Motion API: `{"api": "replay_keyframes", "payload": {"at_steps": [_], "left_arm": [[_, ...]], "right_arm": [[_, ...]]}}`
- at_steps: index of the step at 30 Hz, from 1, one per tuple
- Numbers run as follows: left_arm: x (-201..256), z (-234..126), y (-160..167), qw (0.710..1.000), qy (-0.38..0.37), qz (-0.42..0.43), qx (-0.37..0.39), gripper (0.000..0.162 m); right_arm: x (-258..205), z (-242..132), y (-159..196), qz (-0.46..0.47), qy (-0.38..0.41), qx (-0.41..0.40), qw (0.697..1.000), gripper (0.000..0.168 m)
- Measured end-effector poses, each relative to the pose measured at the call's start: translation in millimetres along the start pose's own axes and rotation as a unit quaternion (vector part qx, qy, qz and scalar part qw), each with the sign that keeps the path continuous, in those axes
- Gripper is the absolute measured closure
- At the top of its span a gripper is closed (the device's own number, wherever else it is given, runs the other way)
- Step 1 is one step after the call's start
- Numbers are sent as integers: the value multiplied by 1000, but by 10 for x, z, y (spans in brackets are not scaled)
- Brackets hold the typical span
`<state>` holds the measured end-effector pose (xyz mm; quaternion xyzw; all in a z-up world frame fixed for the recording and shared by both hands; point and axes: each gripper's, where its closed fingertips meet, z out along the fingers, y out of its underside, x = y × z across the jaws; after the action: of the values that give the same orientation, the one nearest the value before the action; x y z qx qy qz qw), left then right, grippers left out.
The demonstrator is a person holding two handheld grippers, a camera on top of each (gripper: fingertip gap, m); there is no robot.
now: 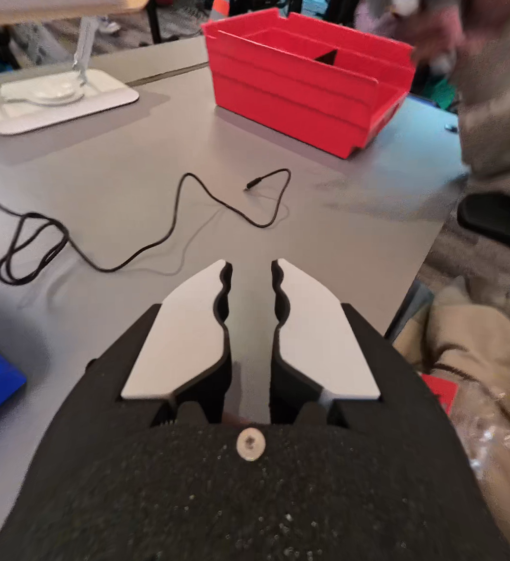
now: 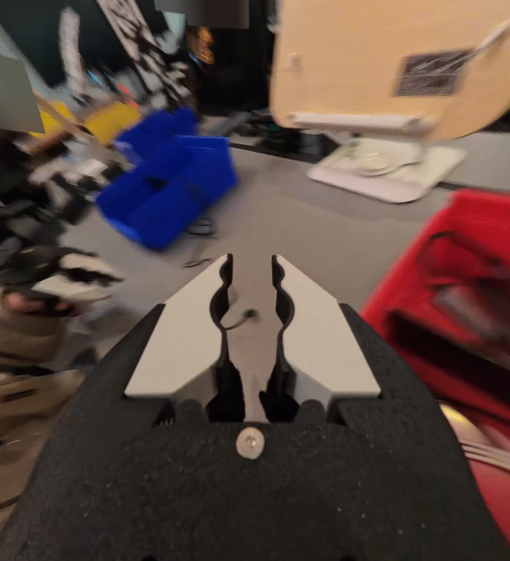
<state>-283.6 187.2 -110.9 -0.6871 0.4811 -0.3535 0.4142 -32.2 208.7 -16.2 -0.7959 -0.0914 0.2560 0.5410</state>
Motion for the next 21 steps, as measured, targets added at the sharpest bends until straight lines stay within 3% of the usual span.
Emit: {"api": "replay_keyframes", "payload": {"at_steps": [3, 6, 8, 10, 13, 15, 19, 21], "left_arm": [[-178, -174, -158, 999, -11, -26, -31, 128], [-680, -434, -396, 995, -80, -6, -58, 126], [-1100, -537, -474, 989, -107, -13, -102, 125], [-1601, -559, -588, 984, -135, -11, -118, 125], [-2306, -495, -639, 971, -146, 78, -170, 125], [-2490, -362, -580, 968, -91, 121, -200, 128], [-2615, -78, -459, 964, -2, 106, -244, 128], [-2659, 10, -434, 961, 12, 117, -252, 146]], "right_arm": [[-673, 181, 773, 58, -65, 19, 996, 139], [-1035, 315, 1255, 123, -112, 11, 986, 138], [-1220, 337, 1316, 105, -161, -19, 981, 137], [-1166, 372, 1349, 71, -150, -29, 986, 138], [-1129, 359, 1393, 58, -151, -38, 986, 138], [-1122, 322, 1377, 59, -149, -31, 987, 138], [-1114, 256, 1366, 47, -144, -25, 988, 138], [-1127, 243, 1361, 51, -149, -23, 987, 139]]}}
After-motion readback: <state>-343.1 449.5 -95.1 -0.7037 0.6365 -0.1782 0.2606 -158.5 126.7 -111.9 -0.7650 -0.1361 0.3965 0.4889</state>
